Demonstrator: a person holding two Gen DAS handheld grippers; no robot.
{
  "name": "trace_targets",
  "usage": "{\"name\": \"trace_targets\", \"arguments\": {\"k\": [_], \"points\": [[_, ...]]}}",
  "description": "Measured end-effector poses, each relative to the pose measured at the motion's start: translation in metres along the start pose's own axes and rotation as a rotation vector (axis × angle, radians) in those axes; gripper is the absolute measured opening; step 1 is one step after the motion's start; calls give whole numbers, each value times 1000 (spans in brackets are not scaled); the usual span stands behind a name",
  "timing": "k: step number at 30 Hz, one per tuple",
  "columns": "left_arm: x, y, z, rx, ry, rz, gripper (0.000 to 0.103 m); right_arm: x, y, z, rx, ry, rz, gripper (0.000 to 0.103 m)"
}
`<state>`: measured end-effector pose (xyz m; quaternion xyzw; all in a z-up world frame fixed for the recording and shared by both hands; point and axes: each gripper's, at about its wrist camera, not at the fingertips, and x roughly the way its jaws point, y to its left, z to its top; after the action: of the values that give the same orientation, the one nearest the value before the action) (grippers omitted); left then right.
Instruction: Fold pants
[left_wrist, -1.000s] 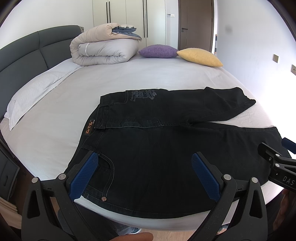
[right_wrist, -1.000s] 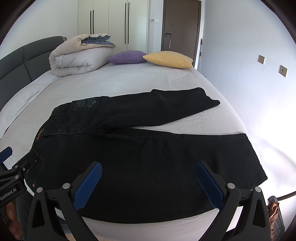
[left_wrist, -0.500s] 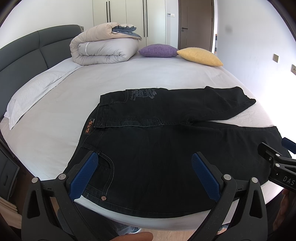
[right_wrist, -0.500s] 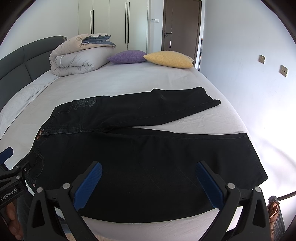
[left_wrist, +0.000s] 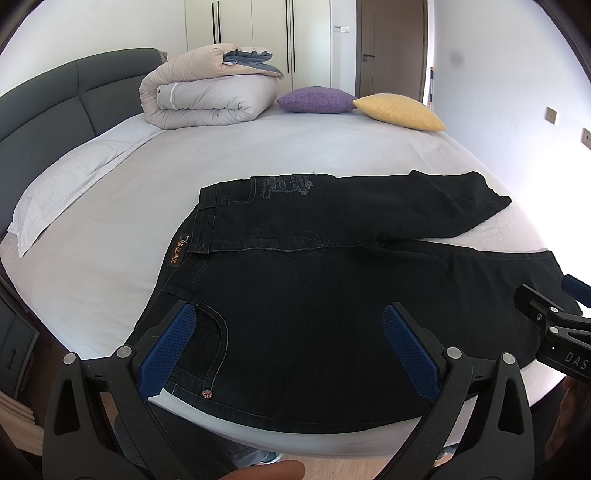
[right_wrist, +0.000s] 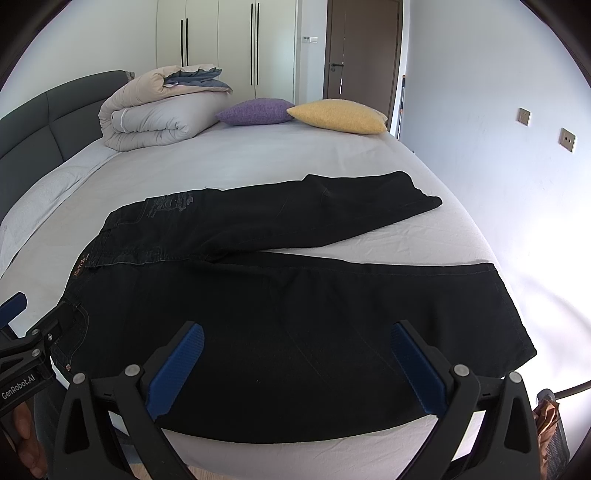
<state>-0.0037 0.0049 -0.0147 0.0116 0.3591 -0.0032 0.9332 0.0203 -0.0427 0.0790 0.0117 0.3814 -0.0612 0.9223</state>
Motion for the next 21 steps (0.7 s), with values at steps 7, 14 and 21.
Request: {"name": "trace_targets", "arguments": {"k": [7,14,21], "points": [[0,0,1,0,1,0,103,1,0,0,1,1,1,103],[4,1,-2,1,2,5,103,1,1,-2,2,3,3,103],[13,5,-23,7,-7,15,103,1,5,-6,1,7,6,103]]}}
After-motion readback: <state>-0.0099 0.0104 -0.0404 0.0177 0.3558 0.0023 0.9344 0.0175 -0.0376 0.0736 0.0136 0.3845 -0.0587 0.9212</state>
